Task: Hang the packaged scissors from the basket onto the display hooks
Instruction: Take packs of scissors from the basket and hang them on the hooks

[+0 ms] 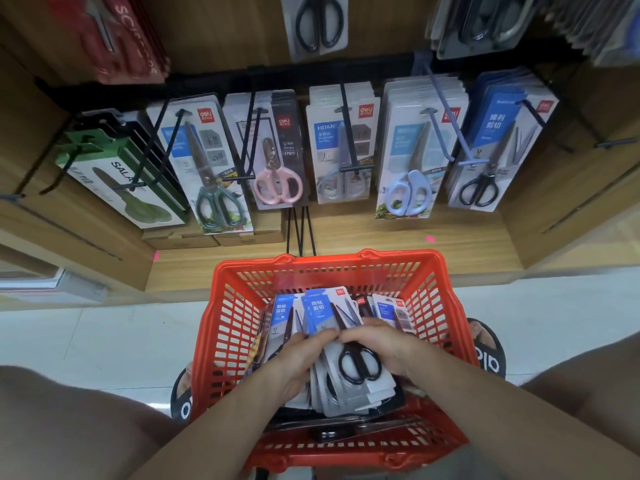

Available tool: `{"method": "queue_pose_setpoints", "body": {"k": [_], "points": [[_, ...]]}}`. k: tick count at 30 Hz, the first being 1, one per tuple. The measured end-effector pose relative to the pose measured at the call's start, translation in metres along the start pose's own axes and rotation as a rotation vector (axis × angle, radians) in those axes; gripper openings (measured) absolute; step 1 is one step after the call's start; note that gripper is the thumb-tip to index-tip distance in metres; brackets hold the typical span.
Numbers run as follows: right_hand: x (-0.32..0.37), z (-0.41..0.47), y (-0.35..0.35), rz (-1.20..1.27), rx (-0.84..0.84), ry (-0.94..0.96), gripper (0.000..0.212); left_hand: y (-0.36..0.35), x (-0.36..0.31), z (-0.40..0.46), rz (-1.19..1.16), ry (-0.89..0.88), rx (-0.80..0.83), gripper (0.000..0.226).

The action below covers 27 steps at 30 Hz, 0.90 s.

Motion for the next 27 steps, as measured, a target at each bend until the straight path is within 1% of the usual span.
{"method": "queue_pose_setpoints", "body": {"k": [2, 4, 6, 9, 11, 12, 16, 20, 23, 27], "points": [[0.003, -0.005, -0.004, 0.051, 0.012, 0.017, 0.099, 0.003, -0.005, -0.007, -0.024, 0.004, -0.049, 0.1], [0.007, -0.013, -0.004, 0.112, -0.003, 0.033, 0.097, 0.008, -0.01, -0.013, -0.027, 0.005, -0.076, 0.093], [0.015, -0.023, -0.003, 0.15, 0.002, 0.082, 0.079, 0.012, -0.017, -0.021, -0.059, -0.037, -0.089, 0.079], [0.034, -0.048, -0.004, 0.14, -0.004, 0.171, 0.051, 0.015, -0.033, -0.042, -0.041, -0.187, -0.128, 0.045], [0.049, -0.066, -0.007, 0.07, -0.027, 0.245, 0.038, 0.016, -0.042, -0.056, 0.003, -0.265, -0.175, 0.038], [0.055, -0.076, -0.009, 0.05, -0.036, 0.27, 0.036, 0.017, -0.045, -0.062, 0.023, -0.297, -0.197, 0.037], [0.071, -0.115, -0.014, 0.068, -0.036, 0.316, 0.036, 0.019, -0.062, -0.089, 0.103, -0.438, -0.24, 0.031], [0.075, -0.155, -0.018, 0.147, 0.1, 0.358, 0.038, 0.025, -0.082, -0.119, 0.178, -0.612, -0.26, 0.025], [0.083, -0.176, -0.02, 0.16, 0.185, 0.43, 0.041, 0.032, -0.098, -0.143, 0.243, -0.733, -0.252, 0.022], [0.113, -0.196, -0.019, 0.092, 0.167, 0.54, 0.043, 0.041, -0.131, -0.173, 0.292, -0.877, -0.261, 0.018]]}}
Point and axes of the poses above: each hand's wrist, its own z-axis towards the middle knuckle, its own y-axis out of the back of the hand, x = y × z, the point moved 5 cm from there along z, towards the middle knuckle, and after that the axes turned 4 degrees about -z, right-handed, at the moved point
